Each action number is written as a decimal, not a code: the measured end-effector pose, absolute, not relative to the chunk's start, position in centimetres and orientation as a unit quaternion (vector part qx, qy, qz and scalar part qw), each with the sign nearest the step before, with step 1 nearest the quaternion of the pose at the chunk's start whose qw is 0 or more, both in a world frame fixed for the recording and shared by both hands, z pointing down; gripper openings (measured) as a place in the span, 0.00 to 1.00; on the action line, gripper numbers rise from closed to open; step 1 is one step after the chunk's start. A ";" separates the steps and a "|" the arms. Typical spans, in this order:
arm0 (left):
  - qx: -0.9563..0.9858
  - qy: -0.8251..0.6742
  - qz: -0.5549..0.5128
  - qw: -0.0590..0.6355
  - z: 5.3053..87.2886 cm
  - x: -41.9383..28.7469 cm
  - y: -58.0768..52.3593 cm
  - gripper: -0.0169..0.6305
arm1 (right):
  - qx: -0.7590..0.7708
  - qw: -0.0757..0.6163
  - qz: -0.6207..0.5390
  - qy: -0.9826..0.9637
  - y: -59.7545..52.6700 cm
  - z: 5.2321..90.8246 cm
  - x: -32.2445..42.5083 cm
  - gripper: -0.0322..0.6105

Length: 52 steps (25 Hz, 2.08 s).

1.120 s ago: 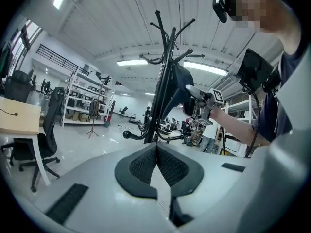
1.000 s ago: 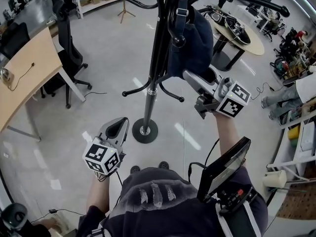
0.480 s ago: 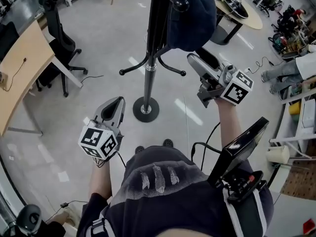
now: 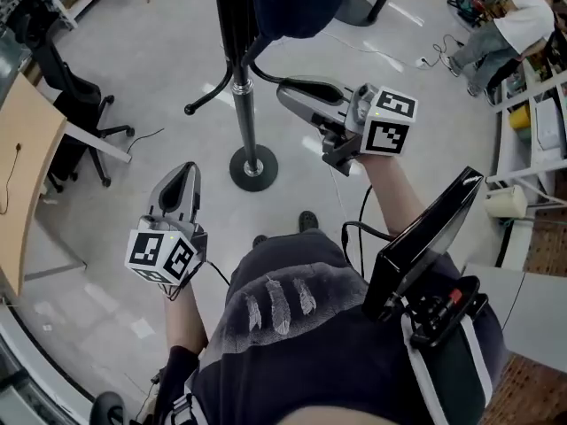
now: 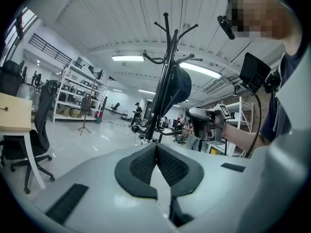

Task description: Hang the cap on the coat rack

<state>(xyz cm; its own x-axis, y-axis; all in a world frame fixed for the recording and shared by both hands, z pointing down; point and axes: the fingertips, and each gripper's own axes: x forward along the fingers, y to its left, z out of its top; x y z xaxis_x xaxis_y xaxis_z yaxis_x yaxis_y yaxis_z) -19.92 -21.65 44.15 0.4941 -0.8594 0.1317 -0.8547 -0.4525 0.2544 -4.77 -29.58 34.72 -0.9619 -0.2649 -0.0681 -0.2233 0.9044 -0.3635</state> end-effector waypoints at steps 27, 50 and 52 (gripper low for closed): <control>0.898 -0.409 0.019 0.163 43.7 -2.9 -19.8 0.04 | -0.077 0.101 -0.277 0.952 -19.0 36.5 6.4 0.06; 0.857 -0.466 0.064 0.211 46.6 -1.5 -15.0 0.04 | -0.013 0.110 -0.348 0.931 -16.3 40.9 7.4 0.06; 0.864 -0.459 0.058 0.199 46.6 -1.2 -13.6 0.04 | -0.013 0.107 -0.346 0.932 -14.5 41.1 7.3 0.06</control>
<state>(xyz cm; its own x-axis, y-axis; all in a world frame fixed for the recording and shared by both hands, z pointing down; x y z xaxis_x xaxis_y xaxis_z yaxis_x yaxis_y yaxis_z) -1.15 -13.58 46.57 0.5728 -0.7694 0.2825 -0.8154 -0.4999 0.2919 7.31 -14.45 41.10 -0.9767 -0.0975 -0.1910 0.0506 0.7608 -0.6470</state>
